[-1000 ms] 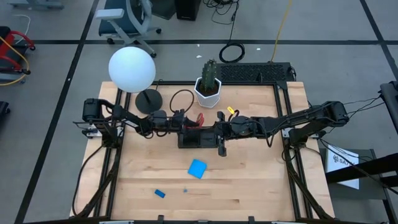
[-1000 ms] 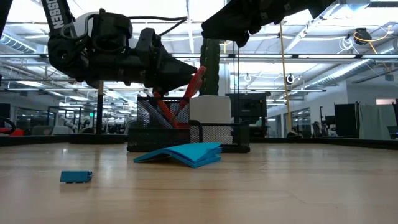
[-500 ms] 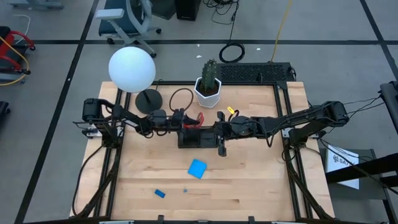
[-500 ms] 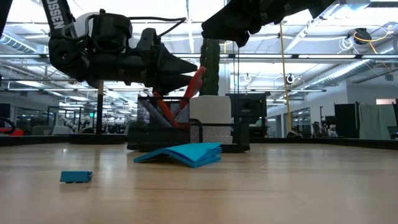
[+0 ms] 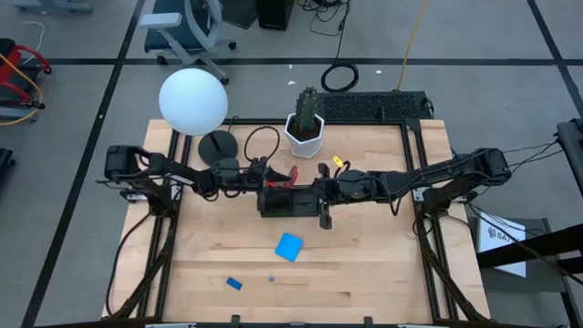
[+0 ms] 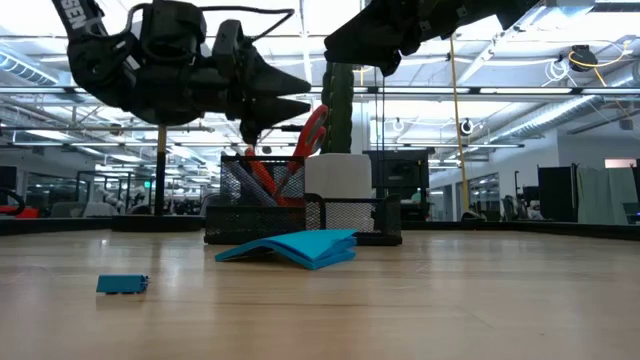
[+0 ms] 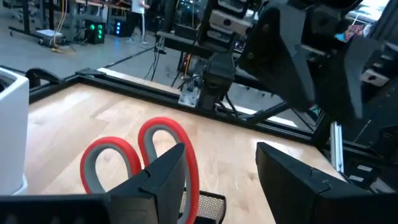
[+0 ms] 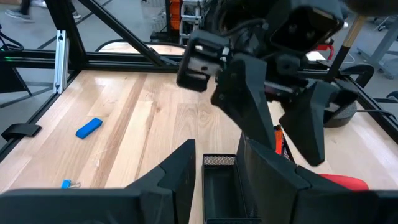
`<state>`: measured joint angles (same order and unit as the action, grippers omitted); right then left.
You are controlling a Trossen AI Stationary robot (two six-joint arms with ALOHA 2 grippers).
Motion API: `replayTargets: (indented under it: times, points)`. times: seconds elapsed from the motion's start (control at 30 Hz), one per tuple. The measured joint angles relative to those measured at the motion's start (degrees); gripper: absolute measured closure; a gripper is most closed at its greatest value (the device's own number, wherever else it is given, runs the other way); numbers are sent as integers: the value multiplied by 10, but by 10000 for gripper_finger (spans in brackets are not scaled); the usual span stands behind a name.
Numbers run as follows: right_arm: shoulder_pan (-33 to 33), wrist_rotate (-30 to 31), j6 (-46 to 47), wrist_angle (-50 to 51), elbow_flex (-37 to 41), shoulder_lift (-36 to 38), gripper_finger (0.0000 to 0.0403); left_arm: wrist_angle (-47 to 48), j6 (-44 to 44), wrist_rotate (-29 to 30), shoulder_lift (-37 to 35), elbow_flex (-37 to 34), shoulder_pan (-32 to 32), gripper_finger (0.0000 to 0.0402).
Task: Pick and place office supplies into organizer
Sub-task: Put the blue eraser into the black desk organizer
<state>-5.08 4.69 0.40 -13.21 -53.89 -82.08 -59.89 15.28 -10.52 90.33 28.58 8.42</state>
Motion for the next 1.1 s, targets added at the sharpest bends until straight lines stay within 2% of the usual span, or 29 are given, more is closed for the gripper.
replayTargets:
  times: [0.23, 0.7, 1.1]
  points:
    - [0, 0, 0, 0, 0, 0, 273, 52, -11, -15, -61, 0, -15, 203]
    - [0, 0, 0, 0, 0, 0, 273, 288, -90, -10, -225, 0, -76, 204]
    - [0, 0, -7, 0, 0, 0, 273, 410, -108, -8, -285, 0, -128, 204]
